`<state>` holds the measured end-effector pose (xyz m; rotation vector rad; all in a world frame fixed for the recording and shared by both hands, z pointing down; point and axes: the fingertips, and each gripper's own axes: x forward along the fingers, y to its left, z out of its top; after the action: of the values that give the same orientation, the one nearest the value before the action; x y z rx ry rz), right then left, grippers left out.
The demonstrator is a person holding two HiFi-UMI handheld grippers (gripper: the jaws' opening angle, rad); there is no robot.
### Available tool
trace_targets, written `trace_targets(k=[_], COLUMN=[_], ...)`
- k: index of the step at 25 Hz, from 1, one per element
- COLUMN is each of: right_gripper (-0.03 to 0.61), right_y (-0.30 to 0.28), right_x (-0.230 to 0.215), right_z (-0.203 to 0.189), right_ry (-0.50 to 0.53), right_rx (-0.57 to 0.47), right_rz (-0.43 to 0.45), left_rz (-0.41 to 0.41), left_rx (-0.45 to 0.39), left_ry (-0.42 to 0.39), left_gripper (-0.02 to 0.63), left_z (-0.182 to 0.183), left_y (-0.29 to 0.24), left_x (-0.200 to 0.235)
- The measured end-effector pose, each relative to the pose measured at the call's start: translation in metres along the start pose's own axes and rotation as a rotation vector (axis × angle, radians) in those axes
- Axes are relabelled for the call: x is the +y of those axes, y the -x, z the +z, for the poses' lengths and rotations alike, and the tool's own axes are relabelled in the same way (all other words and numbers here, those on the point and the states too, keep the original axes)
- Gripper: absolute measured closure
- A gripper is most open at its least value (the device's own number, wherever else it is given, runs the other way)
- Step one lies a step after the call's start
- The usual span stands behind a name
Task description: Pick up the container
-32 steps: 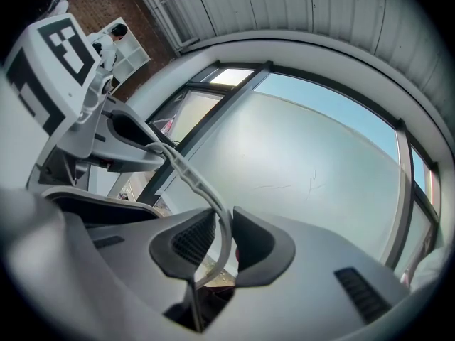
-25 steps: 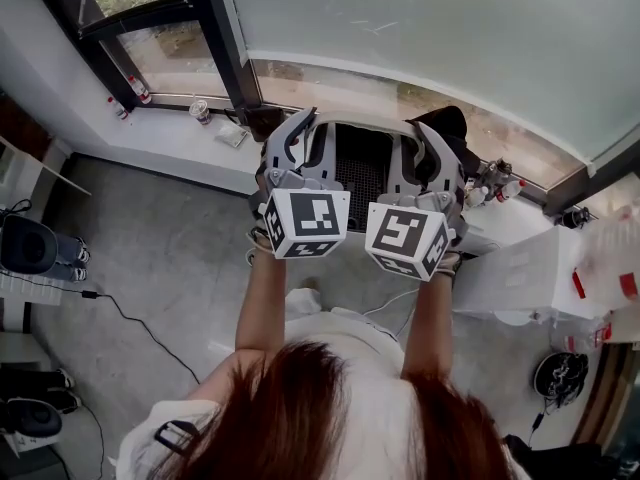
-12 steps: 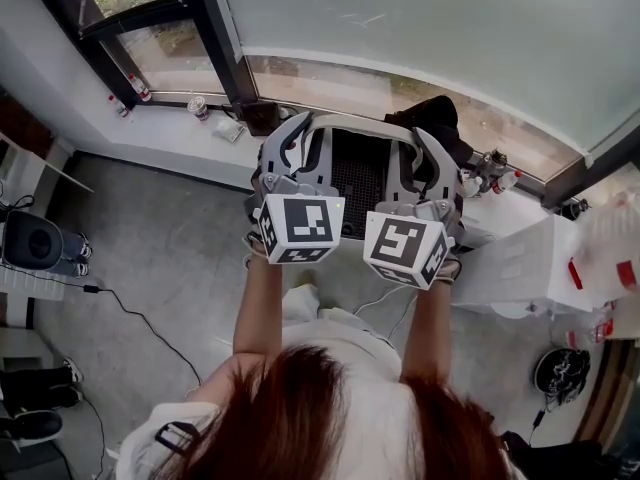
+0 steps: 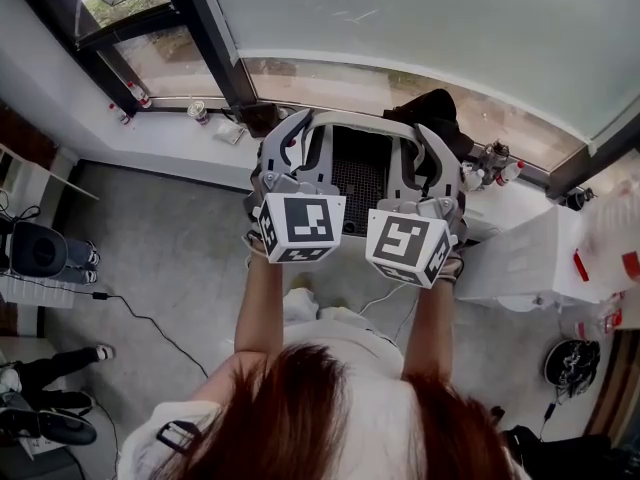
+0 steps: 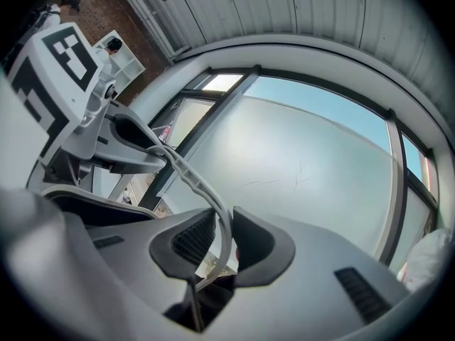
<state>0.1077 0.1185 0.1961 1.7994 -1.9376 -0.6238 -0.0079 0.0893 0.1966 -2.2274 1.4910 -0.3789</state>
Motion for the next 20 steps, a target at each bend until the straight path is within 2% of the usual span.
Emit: trace_targets(k=[9,20], right_gripper=[0.491,0.489], right_y=[-0.02,-0.051], right_x=[0.001,0.026], right_z=[0.006,0.03], right_ry=[0.0,-0.005], right_rx=[0.007,0.029], right_rz=[-0.04,-0.068], left_rz=[-0.028,-0.069], left_rx=[-0.027,-0.06], left_ry=[-0.004,-0.012], left_gripper=[0.535,0.535], left_z=[-0.003,-0.02], left_y=[-0.018,-0.037], left_x=[0.013,0.055])
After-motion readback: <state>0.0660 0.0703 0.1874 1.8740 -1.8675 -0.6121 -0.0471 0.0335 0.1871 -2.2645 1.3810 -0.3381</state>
